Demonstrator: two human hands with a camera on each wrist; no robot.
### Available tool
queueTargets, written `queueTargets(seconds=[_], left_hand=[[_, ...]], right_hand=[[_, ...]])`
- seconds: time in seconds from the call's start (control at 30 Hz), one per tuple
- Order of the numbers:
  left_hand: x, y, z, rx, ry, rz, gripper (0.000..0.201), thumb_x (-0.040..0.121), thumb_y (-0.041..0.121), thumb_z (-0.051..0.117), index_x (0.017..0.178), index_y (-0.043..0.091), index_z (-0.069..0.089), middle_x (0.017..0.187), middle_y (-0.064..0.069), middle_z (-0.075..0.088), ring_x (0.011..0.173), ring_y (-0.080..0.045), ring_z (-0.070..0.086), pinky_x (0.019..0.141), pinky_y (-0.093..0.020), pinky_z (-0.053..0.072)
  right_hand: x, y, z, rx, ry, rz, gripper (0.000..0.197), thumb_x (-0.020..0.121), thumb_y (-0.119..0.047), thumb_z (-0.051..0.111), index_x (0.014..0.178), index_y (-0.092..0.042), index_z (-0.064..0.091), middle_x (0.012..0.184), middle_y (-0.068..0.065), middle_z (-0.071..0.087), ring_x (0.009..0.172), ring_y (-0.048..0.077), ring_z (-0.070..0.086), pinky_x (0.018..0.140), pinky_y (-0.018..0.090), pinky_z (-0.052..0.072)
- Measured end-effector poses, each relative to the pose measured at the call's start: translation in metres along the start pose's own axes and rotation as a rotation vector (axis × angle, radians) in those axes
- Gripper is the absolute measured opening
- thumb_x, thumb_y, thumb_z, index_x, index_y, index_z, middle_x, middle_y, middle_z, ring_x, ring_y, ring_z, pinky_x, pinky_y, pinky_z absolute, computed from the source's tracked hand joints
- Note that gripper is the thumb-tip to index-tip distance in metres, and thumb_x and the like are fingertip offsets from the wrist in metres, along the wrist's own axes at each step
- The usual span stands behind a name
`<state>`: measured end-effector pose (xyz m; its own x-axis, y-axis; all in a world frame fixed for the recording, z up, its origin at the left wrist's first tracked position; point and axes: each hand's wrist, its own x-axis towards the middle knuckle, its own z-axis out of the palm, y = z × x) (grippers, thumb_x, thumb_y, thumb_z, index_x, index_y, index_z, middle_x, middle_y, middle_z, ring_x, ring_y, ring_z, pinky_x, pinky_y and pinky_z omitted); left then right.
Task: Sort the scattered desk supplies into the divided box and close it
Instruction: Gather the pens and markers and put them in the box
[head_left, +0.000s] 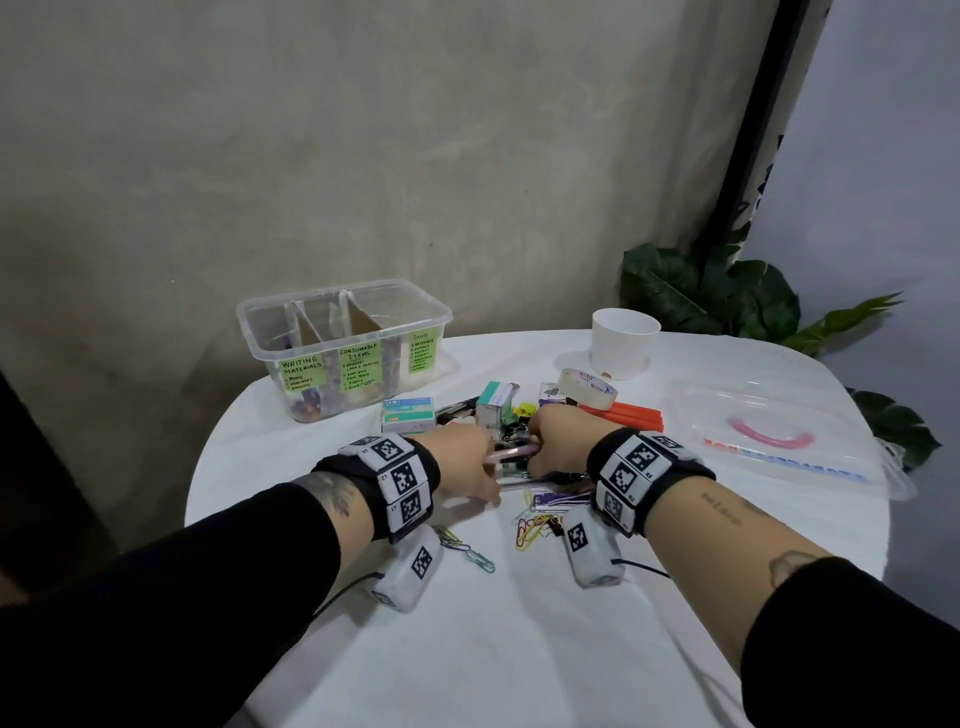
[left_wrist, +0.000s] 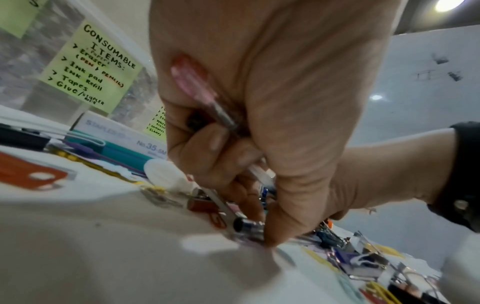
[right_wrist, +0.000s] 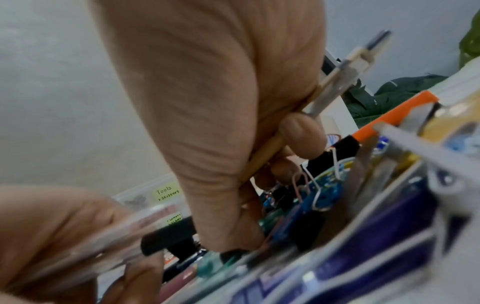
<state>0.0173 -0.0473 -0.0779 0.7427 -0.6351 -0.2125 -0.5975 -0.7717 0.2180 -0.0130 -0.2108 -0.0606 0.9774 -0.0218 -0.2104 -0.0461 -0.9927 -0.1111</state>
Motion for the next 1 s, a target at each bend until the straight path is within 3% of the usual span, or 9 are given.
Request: queueTargets(seconds=[0.2, 0.3, 0.4, 0.47, 0.57, 0.67, 0.8, 0.87, 1.0], left_hand=[[-0.007, 0.008, -0.001, 0.177, 0.026, 0.14, 0.018, 0.085, 0.034, 0.064, 0.09, 0.019, 0.056, 0.081, 0.001, 0.058, 0.075, -0.021, 0.057, 0.063, -0.029, 0.044], [-0.007, 0.006, -0.001, 0.13, 0.045, 0.182, 0.027, 0.083, 0.043, 0.067, 0.098, 0.023, 0.058, 0.084, 0.005, 0.06, 0.074, -0.017, 0.056, 0.065, -0.028, 0.044], [-0.008, 0.005, -0.002, 0.111, 0.051, 0.166, 0.015, 0.084, 0.034, 0.067, 0.09, 0.021, 0.062, 0.084, 0.002, 0.065, 0.075, -0.017, 0.057, 0.066, -0.028, 0.046], [-0.007, 0.003, -0.002, 0.092, 0.067, 0.155, 0.012, 0.08, 0.028, 0.069, 0.087, 0.02, 0.063, 0.084, 0.001, 0.067, 0.076, -0.017, 0.059, 0.065, -0.028, 0.047], [-0.007, 0.001, -0.001, 0.073, 0.109, 0.161, 0.02, 0.079, 0.035, 0.071, 0.089, 0.02, 0.061, 0.084, 0.002, 0.066, 0.077, -0.019, 0.06, 0.066, -0.03, 0.048], [-0.01, 0.003, -0.002, 0.178, 0.14, 0.182, 0.032, 0.082, 0.045, 0.07, 0.097, 0.019, 0.058, 0.086, 0.003, 0.059, 0.076, -0.018, 0.053, 0.065, -0.029, 0.042], [-0.007, 0.009, 0.001, 0.196, 0.183, 0.205, 0.032, 0.089, 0.035, 0.062, 0.115, 0.018, 0.054, 0.099, -0.003, 0.065, 0.086, -0.023, 0.059, 0.07, -0.031, 0.049], [-0.005, 0.015, 0.003, 0.217, 0.193, 0.205, 0.026, 0.09, 0.032, 0.059, 0.112, 0.019, 0.056, 0.098, -0.004, 0.067, 0.087, -0.025, 0.062, 0.073, -0.034, 0.054], [-0.002, 0.022, 0.002, 0.332, 0.133, 0.184, 0.015, 0.094, 0.027, 0.052, 0.095, 0.013, 0.06, 0.091, -0.005, 0.064, 0.08, -0.025, 0.058, 0.068, -0.032, 0.047]], right_hand=[[-0.006, -0.007, -0.001, -0.152, -0.049, -0.027, 0.029, 0.087, -0.031, 0.064, 0.102, -0.006, 0.066, 0.094, 0.01, 0.067, 0.079, 0.023, 0.06, 0.071, 0.031, 0.052], [-0.008, -0.009, -0.001, -0.165, -0.038, -0.068, 0.019, 0.087, -0.025, 0.063, 0.096, -0.008, 0.066, 0.089, 0.008, 0.066, 0.08, 0.025, 0.06, 0.07, 0.031, 0.049], [-0.01, -0.008, 0.0, -0.164, 0.013, -0.091, 0.004, 0.087, -0.017, 0.06, 0.084, -0.015, 0.059, 0.078, 0.002, 0.059, 0.077, 0.023, 0.057, 0.067, 0.03, 0.042], [-0.012, -0.005, 0.0, -0.149, 0.065, -0.087, 0.006, 0.089, -0.013, 0.055, 0.085, -0.016, 0.059, 0.084, 0.003, 0.062, 0.079, 0.024, 0.058, 0.067, 0.03, 0.043], [-0.016, 0.001, -0.005, -0.102, 0.13, -0.067, 0.009, 0.094, -0.013, 0.054, 0.098, -0.014, 0.062, 0.097, 0.006, 0.065, 0.092, 0.026, 0.062, 0.076, 0.032, 0.047], [-0.02, 0.014, -0.015, 0.135, 0.278, -0.023, 0.01, 0.094, -0.019, 0.061, 0.103, -0.014, 0.061, 0.096, 0.005, 0.062, 0.096, 0.028, 0.062, 0.08, 0.033, 0.048], [-0.026, 0.024, -0.033, 0.575, 0.504, -0.006, 0.008, 0.093, -0.014, 0.063, 0.1, -0.011, 0.06, 0.097, 0.008, 0.066, 0.089, 0.024, 0.064, 0.083, 0.037, 0.054], [-0.032, 0.023, -0.038, 0.746, 0.576, -0.032, 0.006, 0.093, -0.01, 0.062, 0.097, -0.008, 0.06, 0.095, 0.011, 0.069, 0.085, 0.023, 0.067, 0.076, 0.031, 0.055], [-0.042, 0.019, -0.042, 0.88, 0.633, -0.06, 0.008, 0.093, -0.013, 0.063, 0.097, -0.006, 0.061, 0.091, 0.011, 0.072, 0.085, 0.022, 0.069, 0.074, 0.037, 0.056]])
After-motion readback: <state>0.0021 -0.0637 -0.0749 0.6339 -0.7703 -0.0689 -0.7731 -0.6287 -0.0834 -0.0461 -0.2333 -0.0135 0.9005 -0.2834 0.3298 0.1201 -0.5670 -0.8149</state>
